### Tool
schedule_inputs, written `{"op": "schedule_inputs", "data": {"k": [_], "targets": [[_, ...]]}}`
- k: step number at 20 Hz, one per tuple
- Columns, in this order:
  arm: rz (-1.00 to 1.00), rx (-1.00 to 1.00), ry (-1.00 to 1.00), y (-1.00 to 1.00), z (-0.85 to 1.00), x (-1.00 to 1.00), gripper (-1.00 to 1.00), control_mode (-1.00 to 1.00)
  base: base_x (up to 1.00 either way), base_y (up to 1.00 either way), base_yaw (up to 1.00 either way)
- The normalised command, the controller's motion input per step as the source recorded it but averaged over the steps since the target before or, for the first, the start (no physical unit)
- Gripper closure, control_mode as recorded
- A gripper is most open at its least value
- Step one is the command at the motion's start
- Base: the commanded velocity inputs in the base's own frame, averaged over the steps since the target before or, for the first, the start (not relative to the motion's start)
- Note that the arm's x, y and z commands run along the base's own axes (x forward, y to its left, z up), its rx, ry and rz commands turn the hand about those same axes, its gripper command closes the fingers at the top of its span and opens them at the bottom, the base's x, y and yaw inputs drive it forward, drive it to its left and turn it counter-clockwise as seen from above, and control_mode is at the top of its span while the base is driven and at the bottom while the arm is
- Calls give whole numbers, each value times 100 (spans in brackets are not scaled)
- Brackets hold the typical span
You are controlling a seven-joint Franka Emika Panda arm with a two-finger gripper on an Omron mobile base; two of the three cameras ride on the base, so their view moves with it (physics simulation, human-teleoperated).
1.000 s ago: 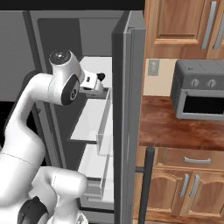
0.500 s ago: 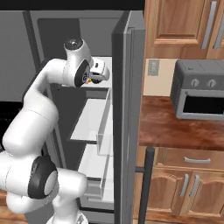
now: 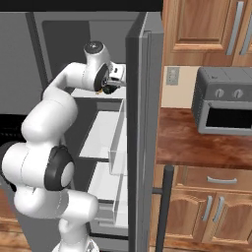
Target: Open the fridge, remove the peach, eggplant, and shrimp, and place them on any counter.
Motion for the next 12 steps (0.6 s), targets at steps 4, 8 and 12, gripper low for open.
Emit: {"op": "schedule_inputs", "data": {"k": [4, 8, 12], "targets": [[-3, 0, 0, -11, -39, 19, -100, -100, 0, 0, 0], [-5, 0, 0, -11, -28, 0, -100, -100, 0, 0, 0], [-4, 0, 0, -1, -24, 2, 100, -100, 0, 0, 0]]}}
